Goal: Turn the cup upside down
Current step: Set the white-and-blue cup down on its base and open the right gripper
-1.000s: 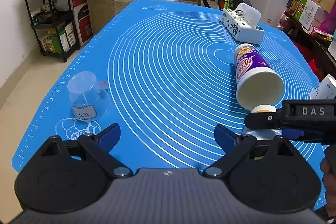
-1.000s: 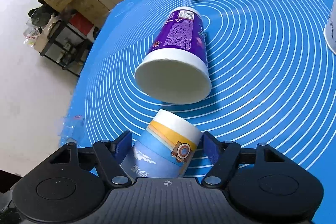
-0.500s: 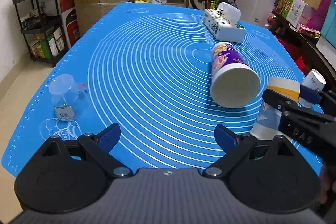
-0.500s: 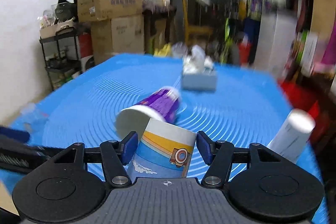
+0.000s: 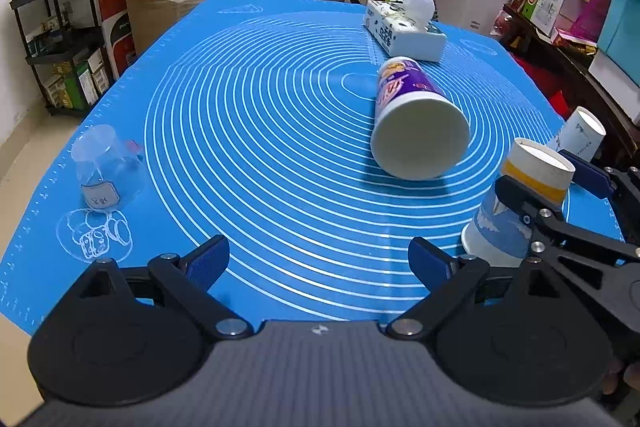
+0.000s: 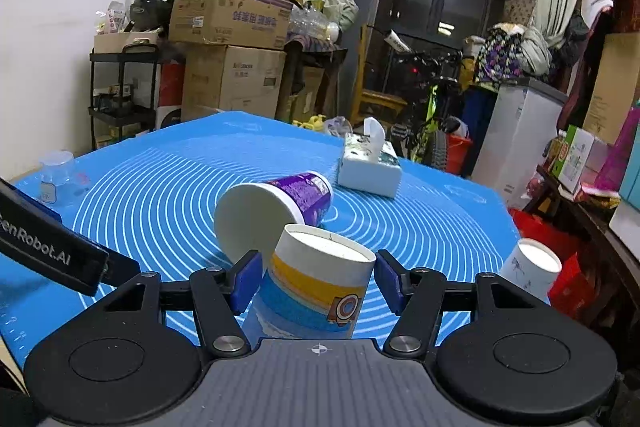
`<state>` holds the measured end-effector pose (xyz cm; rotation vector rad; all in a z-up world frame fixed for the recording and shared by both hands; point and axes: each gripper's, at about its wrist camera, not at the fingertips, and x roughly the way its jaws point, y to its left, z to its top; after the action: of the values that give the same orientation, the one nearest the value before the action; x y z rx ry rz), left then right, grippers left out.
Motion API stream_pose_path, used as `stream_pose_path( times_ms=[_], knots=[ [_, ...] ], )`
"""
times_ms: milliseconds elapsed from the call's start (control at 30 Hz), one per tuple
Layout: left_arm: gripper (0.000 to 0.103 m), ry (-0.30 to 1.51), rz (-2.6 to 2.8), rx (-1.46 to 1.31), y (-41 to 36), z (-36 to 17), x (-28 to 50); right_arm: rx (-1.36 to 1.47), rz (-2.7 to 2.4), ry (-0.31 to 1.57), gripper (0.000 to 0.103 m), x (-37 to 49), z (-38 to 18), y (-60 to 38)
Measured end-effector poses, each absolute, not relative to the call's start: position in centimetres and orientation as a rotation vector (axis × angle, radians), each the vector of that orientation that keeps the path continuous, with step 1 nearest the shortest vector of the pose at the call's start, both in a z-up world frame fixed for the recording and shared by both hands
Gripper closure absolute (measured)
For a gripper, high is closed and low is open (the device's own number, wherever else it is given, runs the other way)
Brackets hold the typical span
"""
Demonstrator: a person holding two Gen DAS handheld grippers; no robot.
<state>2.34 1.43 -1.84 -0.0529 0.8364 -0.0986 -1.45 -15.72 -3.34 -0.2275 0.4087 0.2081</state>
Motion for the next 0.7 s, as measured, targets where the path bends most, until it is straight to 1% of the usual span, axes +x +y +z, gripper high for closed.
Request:
stream_pose_path(
  times_ms=[167, 200, 400, 700],
  knots=[
    [0.008, 0.842, -0.109, -0.046, 0.9, -2.0, 2.0, -0.185, 0.214, 0.442, 0.038, -1.9, -3.4, -16.3],
    [0.008, 0.842, -0.109, -0.045, 0.9, -2.0, 1.9, -0.181, 0.213, 0.443, 0.035, -2.0, -3.4, -16.4],
    [0.008, 0.839, -0.121, -0.036, 0.3, -1.8, 1.4, -0.133, 0.223, 0.453, 0.029, -2.6, -3.1, -17.2],
    [0.008, 0.819, -0.154, -0.005, -1.4, -0.8, -0.3, -0.06, 0.206, 0.45, 0.026, -5.3, -1.4, -19.5]
  ],
)
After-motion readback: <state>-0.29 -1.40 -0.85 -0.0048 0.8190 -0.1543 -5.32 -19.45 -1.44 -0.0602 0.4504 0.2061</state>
